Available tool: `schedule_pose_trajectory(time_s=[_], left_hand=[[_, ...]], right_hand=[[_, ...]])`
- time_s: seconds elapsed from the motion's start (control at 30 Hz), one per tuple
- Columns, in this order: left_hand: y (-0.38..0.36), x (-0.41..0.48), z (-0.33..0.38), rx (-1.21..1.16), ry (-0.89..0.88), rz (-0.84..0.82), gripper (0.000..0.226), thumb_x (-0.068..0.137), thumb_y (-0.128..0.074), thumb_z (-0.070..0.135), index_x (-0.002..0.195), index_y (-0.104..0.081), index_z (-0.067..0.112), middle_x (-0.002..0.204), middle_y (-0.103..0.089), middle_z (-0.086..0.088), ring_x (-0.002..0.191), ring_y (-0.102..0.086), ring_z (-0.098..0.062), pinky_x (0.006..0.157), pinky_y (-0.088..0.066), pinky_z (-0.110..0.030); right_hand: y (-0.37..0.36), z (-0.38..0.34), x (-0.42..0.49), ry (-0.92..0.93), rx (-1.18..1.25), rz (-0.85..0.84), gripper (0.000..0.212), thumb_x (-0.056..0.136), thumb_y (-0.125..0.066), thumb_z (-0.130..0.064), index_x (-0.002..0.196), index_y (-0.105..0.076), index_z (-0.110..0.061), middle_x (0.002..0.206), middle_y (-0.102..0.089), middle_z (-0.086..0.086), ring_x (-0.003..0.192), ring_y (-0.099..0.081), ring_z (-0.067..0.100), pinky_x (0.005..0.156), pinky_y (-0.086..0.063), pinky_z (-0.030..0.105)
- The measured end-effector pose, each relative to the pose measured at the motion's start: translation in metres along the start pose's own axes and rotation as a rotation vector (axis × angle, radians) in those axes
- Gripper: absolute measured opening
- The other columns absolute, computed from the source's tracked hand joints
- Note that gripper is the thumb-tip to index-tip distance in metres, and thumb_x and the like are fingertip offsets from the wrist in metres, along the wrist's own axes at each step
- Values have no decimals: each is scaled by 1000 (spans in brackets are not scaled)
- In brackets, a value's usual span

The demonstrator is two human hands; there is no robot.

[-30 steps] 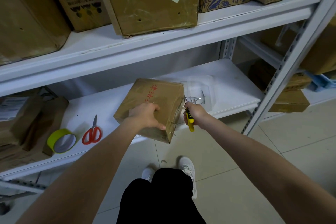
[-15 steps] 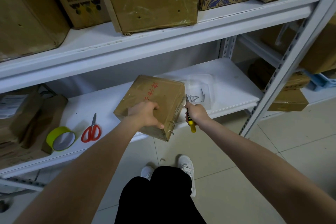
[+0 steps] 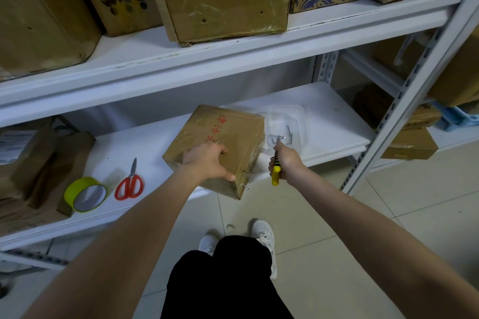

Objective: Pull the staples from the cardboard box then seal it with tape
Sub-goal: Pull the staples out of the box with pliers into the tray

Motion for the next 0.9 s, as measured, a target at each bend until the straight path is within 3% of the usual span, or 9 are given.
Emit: schedule_pose_trajectory(time_s=[0.07, 0.17, 0.3, 0.4, 0.5, 0.7, 0.83, 0.9], left_hand=[[0, 1, -1, -8, -6, 1, 83, 63, -78, 58, 135, -47, 30, 131, -50, 1, 121, -49, -23, 99, -45, -46], [0, 3, -1, 0, -18, -3, 82, 65, -75, 59, 135, -46, 30, 132, -50, 1, 121, -49, -23, 99, -44, -46], [-1, 1, -2, 48, -37, 7, 82, 67, -69, 66, 137, -43, 33, 134, -49, 2, 122, -49, -23, 97, -45, -46], [-3, -1, -4, 101, -17, 38, 78, 72, -58, 72, 138, -39, 36, 137, -48, 2, 123, -48, -25, 97, -45, -46], [-1, 1, -5, 96, 0, 48, 77, 73, -56, 73, 139, -38, 37, 139, -47, 2, 125, -45, -28, 99, -42, -48], [0, 4, -3, 124, 8, 56, 79, 74, -54, 74, 141, -37, 36, 142, -45, -2, 128, -43, -30, 100, -39, -48], [-2, 0, -2, 151, 13, 48, 80, 75, -51, 75, 142, -35, 35, 143, -44, -2, 129, -43, -31, 102, -39, -49], [-3, -5, -2, 155, 21, 38, 81, 74, -52, 75, 142, -35, 35, 144, -44, -1, 129, -43, -31, 103, -38, -50]], right_hand=[[12, 1, 10, 3, -18, 25, 29, 85, -50, -37, 82, -52, -9, 67, -51, 10, 58, -51, 26, 66, -45, 38], [29, -4, 24, 76, -222, 81, 40, 63, -52, -47, 72, -51, -8, 75, -54, 15, 68, -53, 31, 70, -46, 42], [45, -29, 9, 198, -578, 171, 39, 93, -44, -33, 63, -42, -9, 64, -47, 6, 69, -48, 27, 67, -35, 30], [45, -36, 15, 188, -782, 147, 38, 94, -43, -32, 63, -42, -10, 63, -48, 5, 65, -50, 25, 58, -34, 29], [43, -36, 21, 186, -871, 129, 35, 92, -44, -33, 65, -42, -11, 66, -48, 4, 73, -50, 26, 58, -33, 29], [27, -35, 10, 274, -776, 108, 42, 94, -44, -36, 60, -39, -12, 62, -44, 3, 65, -46, 25, 53, -30, 30], [-2, -7, 10, 21, -472, -163, 33, 81, -53, -40, 78, -50, -7, 79, -55, 14, 66, -52, 27, 67, -48, 36], [-14, 9, 3, -150, -304, -267, 24, 87, -49, -31, 88, -48, -7, 76, -51, 11, 59, -49, 24, 60, -49, 31]])
Point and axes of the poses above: each hand's wrist, its own x-axis towards the middle knuckle, its own y-axis out of the back of the hand, z = x × y, the point moved 6 cm from there along x, towards the middle knuckle
